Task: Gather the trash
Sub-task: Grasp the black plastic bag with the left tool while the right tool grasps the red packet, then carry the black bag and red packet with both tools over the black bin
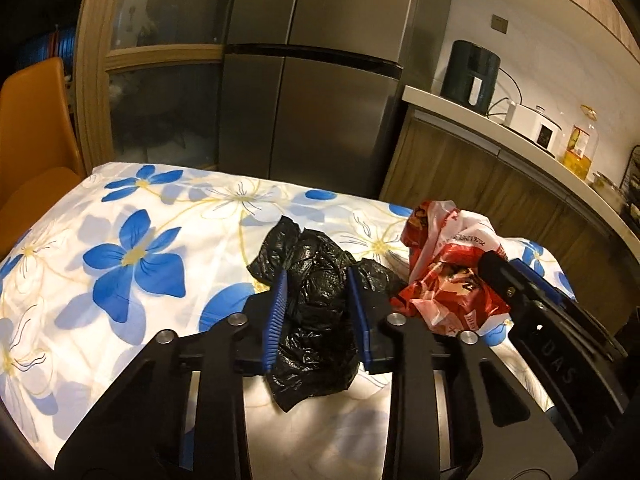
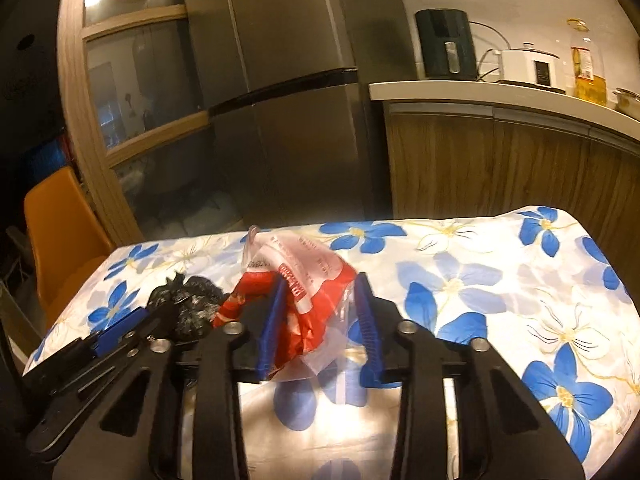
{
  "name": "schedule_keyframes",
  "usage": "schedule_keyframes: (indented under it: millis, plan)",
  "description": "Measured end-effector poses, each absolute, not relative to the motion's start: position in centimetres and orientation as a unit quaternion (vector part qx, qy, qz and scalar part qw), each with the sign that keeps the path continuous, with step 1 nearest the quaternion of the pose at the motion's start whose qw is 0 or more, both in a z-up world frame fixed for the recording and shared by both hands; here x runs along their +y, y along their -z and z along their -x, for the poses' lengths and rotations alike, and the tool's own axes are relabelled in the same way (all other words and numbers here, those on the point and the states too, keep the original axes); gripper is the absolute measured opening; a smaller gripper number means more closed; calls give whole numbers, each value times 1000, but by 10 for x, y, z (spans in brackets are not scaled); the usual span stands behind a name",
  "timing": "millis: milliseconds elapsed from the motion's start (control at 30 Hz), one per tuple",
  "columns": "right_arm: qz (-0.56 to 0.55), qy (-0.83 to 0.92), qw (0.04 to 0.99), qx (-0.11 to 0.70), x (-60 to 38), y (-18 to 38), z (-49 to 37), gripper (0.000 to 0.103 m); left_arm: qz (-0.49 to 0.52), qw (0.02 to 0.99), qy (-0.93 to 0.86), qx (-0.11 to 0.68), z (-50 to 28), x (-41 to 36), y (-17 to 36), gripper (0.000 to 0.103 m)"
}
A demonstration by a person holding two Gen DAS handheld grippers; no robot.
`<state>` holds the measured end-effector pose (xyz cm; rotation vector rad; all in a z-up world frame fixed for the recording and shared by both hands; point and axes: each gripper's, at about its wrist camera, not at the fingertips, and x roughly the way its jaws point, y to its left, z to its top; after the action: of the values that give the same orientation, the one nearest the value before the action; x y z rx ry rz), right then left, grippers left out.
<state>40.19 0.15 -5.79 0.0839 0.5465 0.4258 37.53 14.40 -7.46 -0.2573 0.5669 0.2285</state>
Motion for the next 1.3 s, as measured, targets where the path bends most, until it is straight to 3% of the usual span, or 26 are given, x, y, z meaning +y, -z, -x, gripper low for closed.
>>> schedule_keyframes:
  millis: [67, 200, 600, 1300]
  plan:
    - [-37, -216, 938, 269, 4, 58, -401, 14, 130, 946, -109, 278, -375, 145, 75, 23]
    - [-29, -224, 938, 262, 7, 56, -396, 5, 133, 947, -107, 272, -372, 145, 75, 14]
    - [-45, -220, 951, 214, -18, 32, -367, 4, 137, 955, -107, 242, -353, 146, 61, 4]
    - [-76, -166, 974, 133, -146, -28, -264, 4, 66, 973, -84, 203, -281, 52, -3, 3]
